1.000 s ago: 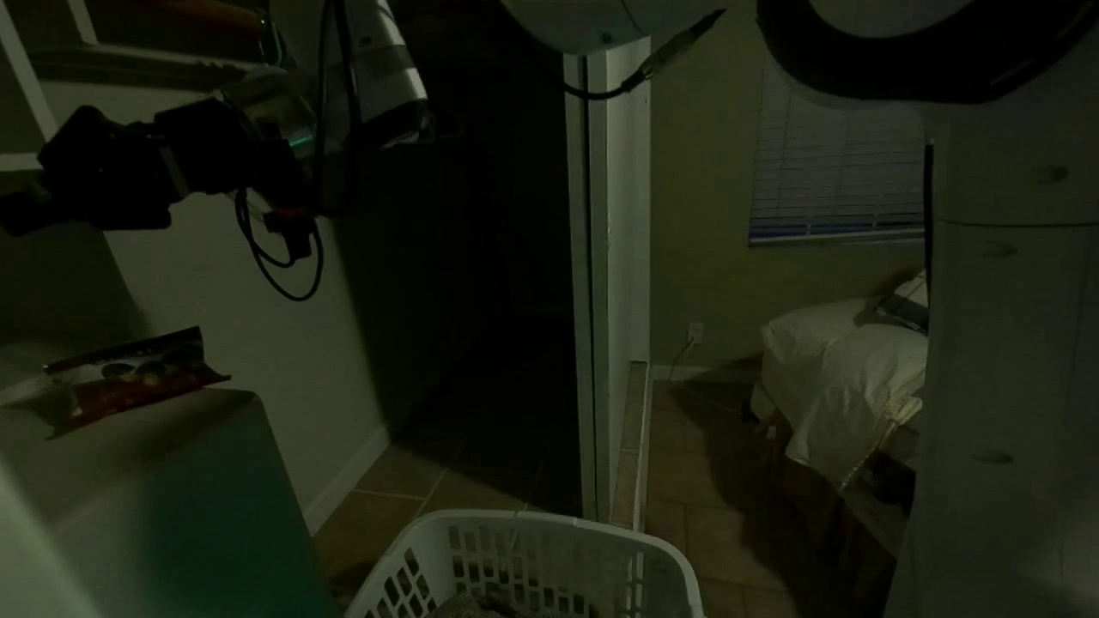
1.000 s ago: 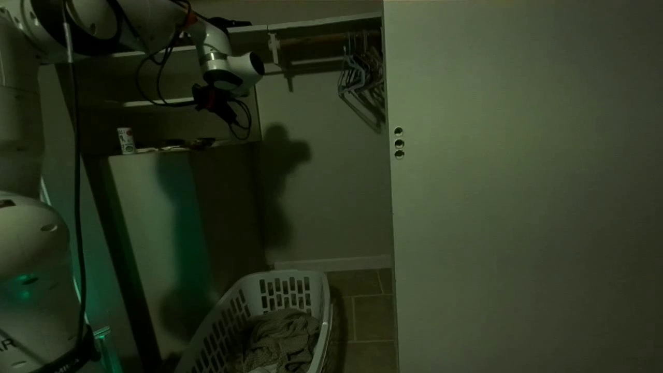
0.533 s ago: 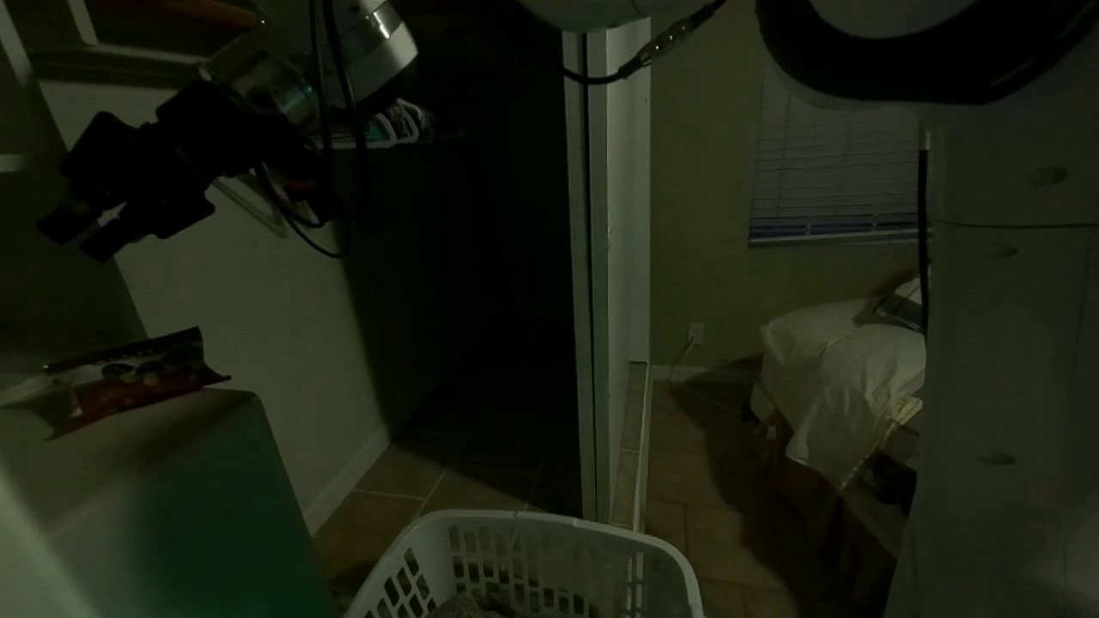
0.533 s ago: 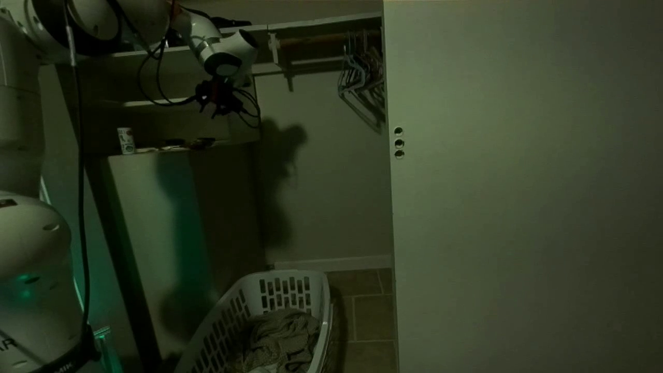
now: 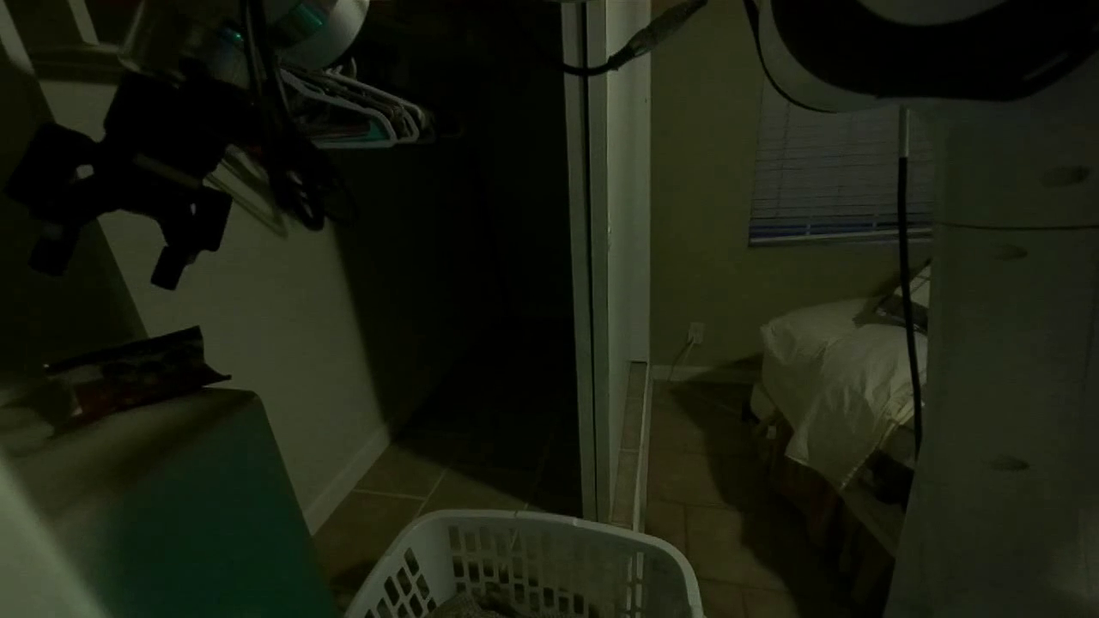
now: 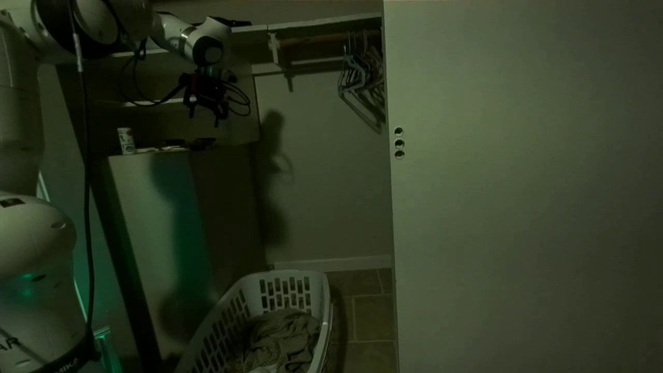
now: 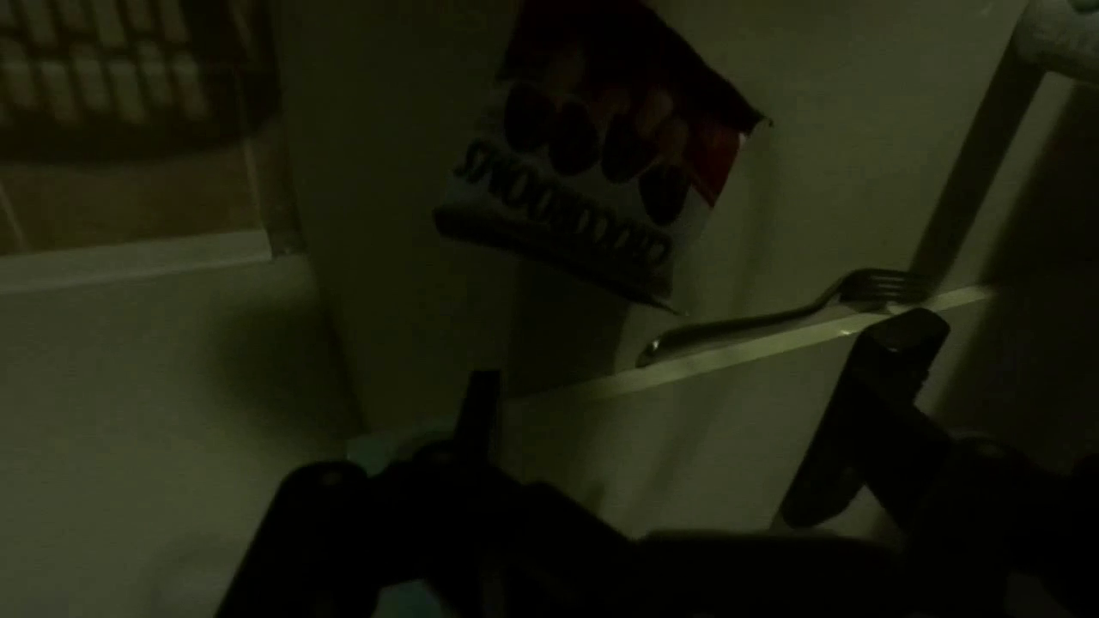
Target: Put the packet on top of the shelves
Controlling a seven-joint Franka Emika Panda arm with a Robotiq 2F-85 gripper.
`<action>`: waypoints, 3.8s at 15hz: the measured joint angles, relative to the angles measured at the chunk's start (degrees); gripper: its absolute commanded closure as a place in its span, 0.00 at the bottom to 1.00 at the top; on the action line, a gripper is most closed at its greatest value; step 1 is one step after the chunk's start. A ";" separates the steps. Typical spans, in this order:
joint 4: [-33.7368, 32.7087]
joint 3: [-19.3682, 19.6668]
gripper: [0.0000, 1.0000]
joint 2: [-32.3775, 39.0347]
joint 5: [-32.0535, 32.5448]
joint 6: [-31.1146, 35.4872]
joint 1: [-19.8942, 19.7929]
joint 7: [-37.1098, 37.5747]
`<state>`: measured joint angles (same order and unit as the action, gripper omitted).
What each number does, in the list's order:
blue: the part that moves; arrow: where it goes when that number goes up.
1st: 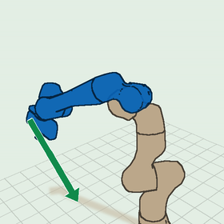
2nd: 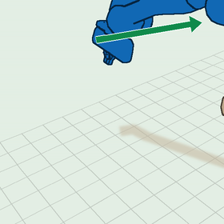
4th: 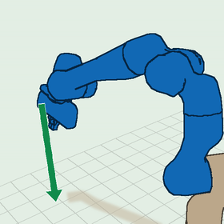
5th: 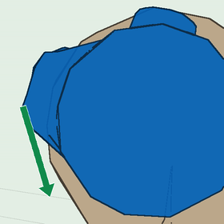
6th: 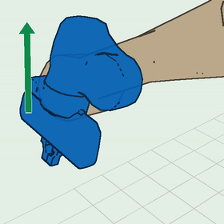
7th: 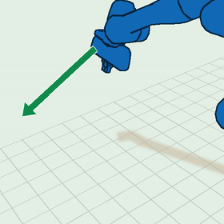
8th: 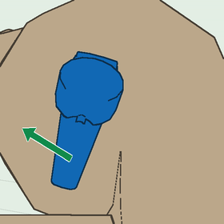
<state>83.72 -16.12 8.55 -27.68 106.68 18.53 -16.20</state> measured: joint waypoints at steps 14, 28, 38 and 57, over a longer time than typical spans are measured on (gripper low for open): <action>0.03 0.11 0.02 4.07 2.66 -6.54 -0.95 9.73; 0.04 0.10 0.34 6.36 -4.45 -12.15 -2.98 7.45; -0.09 0.10 0.92 7.32 -8.73 -11.89 -3.99 1.76; 1.85 -1.77 0.90 -5.96 -2.80 17.07 -0.12 5.52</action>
<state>85.56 -17.89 2.59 -30.48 123.75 18.40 -10.68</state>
